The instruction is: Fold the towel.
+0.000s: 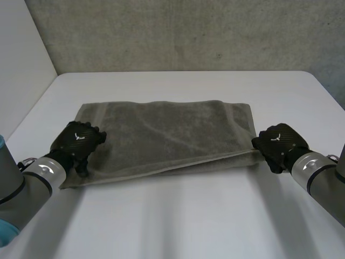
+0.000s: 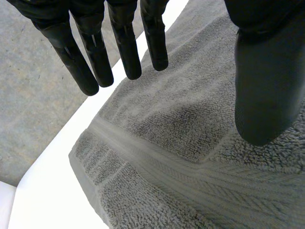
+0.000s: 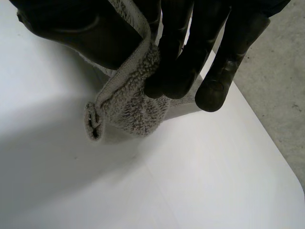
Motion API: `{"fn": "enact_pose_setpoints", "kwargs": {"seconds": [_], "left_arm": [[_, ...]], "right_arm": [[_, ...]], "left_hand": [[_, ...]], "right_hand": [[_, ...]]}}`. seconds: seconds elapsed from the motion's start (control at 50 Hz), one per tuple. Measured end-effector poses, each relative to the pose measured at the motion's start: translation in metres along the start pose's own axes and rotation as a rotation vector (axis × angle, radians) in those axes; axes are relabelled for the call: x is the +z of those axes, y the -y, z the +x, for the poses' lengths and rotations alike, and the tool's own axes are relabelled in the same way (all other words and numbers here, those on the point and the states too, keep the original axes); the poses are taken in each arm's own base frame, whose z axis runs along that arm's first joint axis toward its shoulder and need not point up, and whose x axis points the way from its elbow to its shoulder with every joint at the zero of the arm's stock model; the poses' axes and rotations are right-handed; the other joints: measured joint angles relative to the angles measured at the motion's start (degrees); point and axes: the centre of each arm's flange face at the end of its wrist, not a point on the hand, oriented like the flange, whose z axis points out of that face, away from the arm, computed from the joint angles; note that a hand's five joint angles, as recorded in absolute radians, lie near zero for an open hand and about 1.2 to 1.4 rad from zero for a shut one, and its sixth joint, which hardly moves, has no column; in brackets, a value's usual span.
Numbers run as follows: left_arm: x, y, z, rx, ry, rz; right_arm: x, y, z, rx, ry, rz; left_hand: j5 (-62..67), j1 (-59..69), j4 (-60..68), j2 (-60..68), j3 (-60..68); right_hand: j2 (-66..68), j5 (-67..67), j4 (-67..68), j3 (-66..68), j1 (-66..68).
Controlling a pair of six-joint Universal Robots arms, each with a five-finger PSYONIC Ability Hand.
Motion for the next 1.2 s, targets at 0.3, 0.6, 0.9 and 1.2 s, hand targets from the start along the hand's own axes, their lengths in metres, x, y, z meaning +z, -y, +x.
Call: {"fn": "enact_pose_setpoints", "kwargs": {"seconds": [0.3, 0.6, 0.9, 1.2], "left_arm": [[-0.042, 0.009, -0.003, -0.009, 0.056, 0.018], [-0.039, -0.031, 0.003, -0.068, 0.031, -0.115], [-0.013, -0.046, 0.0, -0.076, 0.016, -0.143], [0.008, -0.039, -0.024, -0.045, 0.105, -0.095]], "right_arm": [[0.002, -0.004, -0.007, -0.001, 0.01, 0.003], [0.004, -0.007, -0.012, 0.0, 0.028, -0.005], [0.004, -0.008, -0.011, 0.002, 0.027, -0.009], [0.007, -0.011, -0.01, 0.005, 0.023, -0.015]], "left_hand": [[-4.1, -4.0, -4.4, -3.0, -4.0], [-6.0, -5.5, -6.0, -4.4, -5.6], [-3.1, -4.6, -5.3, -4.2, -4.0], [13.2, 12.4, 11.5, 12.4, 12.8]], "right_hand": [[0.0, 0.0, 0.0, 0.0, 0.0], [0.0, 0.0, 0.0, 0.0, 0.0], [0.0, 0.0, 0.0, 0.0, 0.0], [0.0, 0.0, 0.0, 0.0, 0.0]]}}
